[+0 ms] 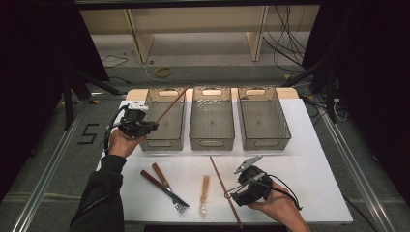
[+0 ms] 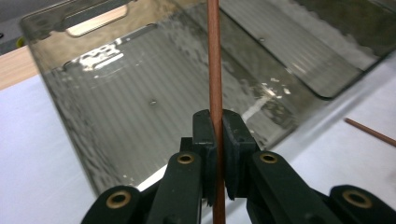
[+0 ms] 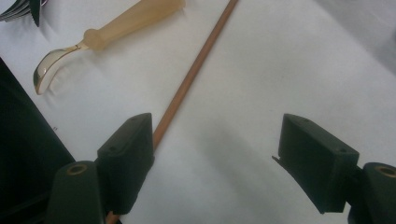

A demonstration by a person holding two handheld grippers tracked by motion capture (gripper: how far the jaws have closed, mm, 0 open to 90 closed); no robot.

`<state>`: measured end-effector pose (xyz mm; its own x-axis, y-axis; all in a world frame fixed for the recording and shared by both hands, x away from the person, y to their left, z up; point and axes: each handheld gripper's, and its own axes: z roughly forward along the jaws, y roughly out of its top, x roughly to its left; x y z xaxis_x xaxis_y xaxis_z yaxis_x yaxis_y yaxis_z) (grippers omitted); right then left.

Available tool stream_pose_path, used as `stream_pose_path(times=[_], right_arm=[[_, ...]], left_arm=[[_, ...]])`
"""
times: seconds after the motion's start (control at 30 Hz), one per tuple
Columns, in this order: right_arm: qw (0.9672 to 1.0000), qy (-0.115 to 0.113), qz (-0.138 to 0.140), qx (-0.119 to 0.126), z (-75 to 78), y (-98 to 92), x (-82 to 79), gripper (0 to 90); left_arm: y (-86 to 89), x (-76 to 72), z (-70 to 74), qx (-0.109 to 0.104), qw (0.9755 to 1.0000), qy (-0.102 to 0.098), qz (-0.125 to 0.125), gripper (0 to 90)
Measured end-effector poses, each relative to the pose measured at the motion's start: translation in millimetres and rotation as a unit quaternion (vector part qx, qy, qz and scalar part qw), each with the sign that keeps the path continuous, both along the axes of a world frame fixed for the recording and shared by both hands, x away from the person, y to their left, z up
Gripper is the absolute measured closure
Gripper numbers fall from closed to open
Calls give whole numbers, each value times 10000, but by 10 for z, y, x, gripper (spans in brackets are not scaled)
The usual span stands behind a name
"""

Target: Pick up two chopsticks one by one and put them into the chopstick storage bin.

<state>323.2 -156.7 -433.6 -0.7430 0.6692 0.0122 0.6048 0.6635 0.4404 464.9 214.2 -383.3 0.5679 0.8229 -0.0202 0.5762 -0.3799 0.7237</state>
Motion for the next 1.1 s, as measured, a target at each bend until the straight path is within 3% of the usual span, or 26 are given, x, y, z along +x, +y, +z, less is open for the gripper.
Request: stream_pose_path(times=[0.47,1.1], right_arm=[[10000,18,-7,-3,-3,-18,-11,275],[10000,14,26,6,-5,-20,-12,275]], left_arm=[[131,292,-147,-87,9985,220,488,847],[152,449,-304,-80,9965,477,678,843]])
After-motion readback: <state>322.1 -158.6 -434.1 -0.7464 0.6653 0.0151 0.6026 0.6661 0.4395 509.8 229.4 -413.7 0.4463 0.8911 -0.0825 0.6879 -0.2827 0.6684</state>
